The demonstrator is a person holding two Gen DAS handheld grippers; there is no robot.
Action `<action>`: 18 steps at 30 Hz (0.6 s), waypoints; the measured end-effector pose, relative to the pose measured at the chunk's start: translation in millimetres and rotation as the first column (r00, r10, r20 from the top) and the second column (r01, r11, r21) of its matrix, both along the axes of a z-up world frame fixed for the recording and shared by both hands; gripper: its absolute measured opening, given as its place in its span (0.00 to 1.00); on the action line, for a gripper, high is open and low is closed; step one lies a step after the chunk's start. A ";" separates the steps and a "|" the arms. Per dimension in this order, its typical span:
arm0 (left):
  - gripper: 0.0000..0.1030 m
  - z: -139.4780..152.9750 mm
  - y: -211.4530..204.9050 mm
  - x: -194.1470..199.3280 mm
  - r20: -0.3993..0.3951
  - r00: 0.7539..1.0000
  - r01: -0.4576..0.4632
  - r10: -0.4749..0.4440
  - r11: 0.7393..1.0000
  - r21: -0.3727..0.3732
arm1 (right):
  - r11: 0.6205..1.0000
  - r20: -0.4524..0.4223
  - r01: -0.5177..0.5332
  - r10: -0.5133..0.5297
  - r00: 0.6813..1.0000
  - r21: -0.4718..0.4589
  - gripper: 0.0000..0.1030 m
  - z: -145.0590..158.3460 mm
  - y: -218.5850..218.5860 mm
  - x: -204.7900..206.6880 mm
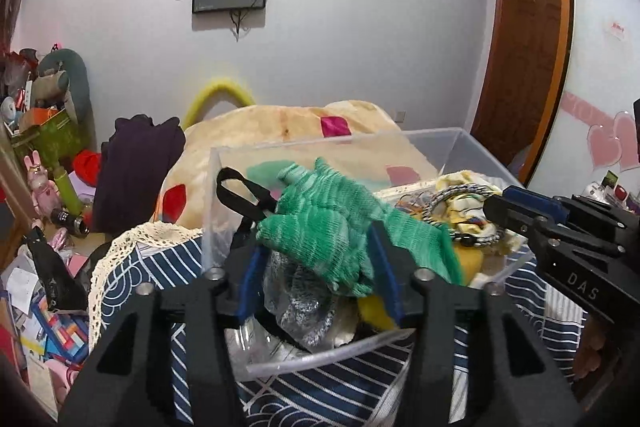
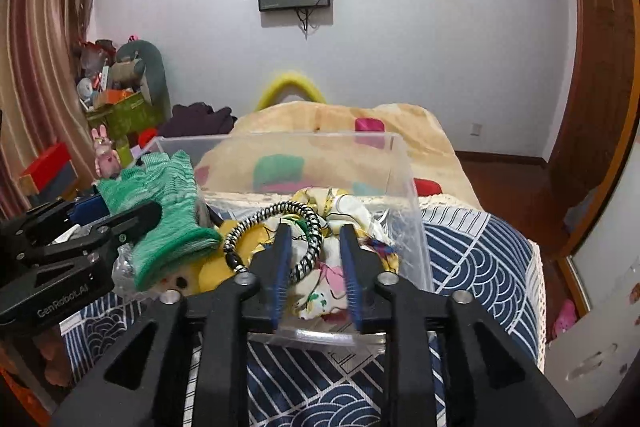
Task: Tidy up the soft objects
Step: 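Lower the green glove and beaded bracelet into the clear box with both tools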
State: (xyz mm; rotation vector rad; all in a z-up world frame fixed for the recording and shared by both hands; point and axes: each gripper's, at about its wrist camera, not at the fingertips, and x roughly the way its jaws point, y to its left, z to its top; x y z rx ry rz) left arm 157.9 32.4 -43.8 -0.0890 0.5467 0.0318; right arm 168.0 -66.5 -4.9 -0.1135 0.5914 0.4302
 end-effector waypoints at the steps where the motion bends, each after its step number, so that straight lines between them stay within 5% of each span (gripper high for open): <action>1: 0.59 1.9 0.5 -3.5 0.006 1.000 0.003 -0.003 1.000 -0.007 | 1.000 0.007 0.000 0.000 1.000 0.002 0.25 1.6 -1.1 -0.7; 18: 0.75 55.5 -12.9 -83.8 0.194 0.979 0.061 -0.062 0.998 0.011 | 0.993 0.178 -0.085 0.069 0.982 0.085 0.43 54.5 -27.7 -67.9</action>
